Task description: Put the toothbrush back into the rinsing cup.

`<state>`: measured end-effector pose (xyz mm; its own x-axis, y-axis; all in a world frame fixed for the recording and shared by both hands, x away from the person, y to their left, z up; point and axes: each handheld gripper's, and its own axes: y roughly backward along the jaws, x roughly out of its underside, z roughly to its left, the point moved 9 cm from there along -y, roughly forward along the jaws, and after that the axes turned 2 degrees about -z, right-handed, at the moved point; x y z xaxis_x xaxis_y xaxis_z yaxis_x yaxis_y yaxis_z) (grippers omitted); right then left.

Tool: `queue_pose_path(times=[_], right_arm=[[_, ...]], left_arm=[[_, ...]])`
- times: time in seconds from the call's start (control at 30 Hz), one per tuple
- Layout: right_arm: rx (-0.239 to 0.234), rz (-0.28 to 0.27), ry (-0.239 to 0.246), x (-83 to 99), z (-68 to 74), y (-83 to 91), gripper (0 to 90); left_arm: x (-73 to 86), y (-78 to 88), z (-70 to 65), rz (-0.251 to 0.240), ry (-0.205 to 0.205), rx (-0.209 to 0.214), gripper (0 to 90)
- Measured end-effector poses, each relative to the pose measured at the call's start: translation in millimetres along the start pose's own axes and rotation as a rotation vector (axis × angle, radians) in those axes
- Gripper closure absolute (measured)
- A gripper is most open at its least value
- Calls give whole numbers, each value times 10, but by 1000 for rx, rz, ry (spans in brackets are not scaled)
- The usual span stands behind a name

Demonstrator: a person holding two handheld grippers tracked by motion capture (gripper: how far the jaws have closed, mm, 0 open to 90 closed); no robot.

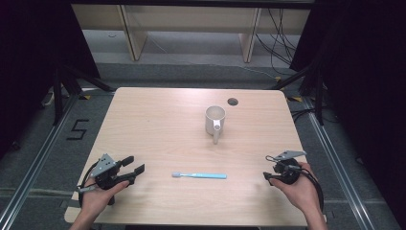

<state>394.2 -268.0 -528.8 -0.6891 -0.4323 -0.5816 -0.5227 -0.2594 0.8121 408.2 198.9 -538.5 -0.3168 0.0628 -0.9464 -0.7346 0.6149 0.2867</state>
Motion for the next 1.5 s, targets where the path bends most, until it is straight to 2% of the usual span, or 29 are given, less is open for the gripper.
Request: queue_pose_path(times=[0.1,0.17,0.2,0.37,0.4,0.43,0.47,0.5,0.53,0.6,0.7,0.77,0.8,0.83,1.0,1.03,1.1,1.17,1.27,1.37,1.47,1.5], right_arm=[[-21,59,38,-14,16,-4,525],[-32,122,31,-8,48,10,525],[-36,140,43,-5,49,14,524],[-56,224,38,-5,83,8,525],[-55,240,45,-1,80,8,525],[-70,265,80,15,67,7,525],[-75,272,94,21,61,-1,525],[-82,286,79,26,86,-7,525],[-86,285,123,33,57,-34,525],[-96,307,74,35,116,-13,524],[-108,318,132,26,111,-32,511],[-117,362,117,48,153,-13,503],[-118,366,138,42,151,-16,503],[-112,375,140,37,156,-14,503],[-141,384,200,13,155,-46,503],[-139,390,188,17,166,-50,503],[-145,396,211,21,158,-68,503],[-149,408,205,22,174,-70,503],[-155,409,221,13,175,-87,501],[-148,421,216,5,179,-89,499],[-153,419,242,-9,175,-107,498],[-158,423,237,-15,186,-103,497]], left_arm=[[0,14,3,11,-12,-3,372],[2,18,5,14,-8,-3,371],[2,17,6,13,-8,-2,371],[3,16,19,17,-6,-7,371],[0,16,19,17,-8,-7,371],[-1,16,18,17,-8,-7,371],[-6,17,12,15,-11,-3,371],[-8,16,9,14,-10,-2,371],[-10,15,8,14,-11,-2,371],[-10,-2,-4,9,-1,4,371],[-6,-3,-8,20,-8,-1,371],[-9,-5,-15,20,-13,3,371],[-9,-5,-19,20,-12,4,371],[-9,-5,-21,20,-11,4,371],[-6,0,-19,19,-9,4,371],[-6,2,-18,19,-8,3,371],[-13,-3,-20,9,-2,9,371],[-19,8,-9,14,-10,1,371],[-24,7,-6,13,-12,0,371],[-22,0,-16,8,-6,6,371],[-10,-5,-22,9,-1,9,371],[-8,-4,-24,11,-2,10,371]])
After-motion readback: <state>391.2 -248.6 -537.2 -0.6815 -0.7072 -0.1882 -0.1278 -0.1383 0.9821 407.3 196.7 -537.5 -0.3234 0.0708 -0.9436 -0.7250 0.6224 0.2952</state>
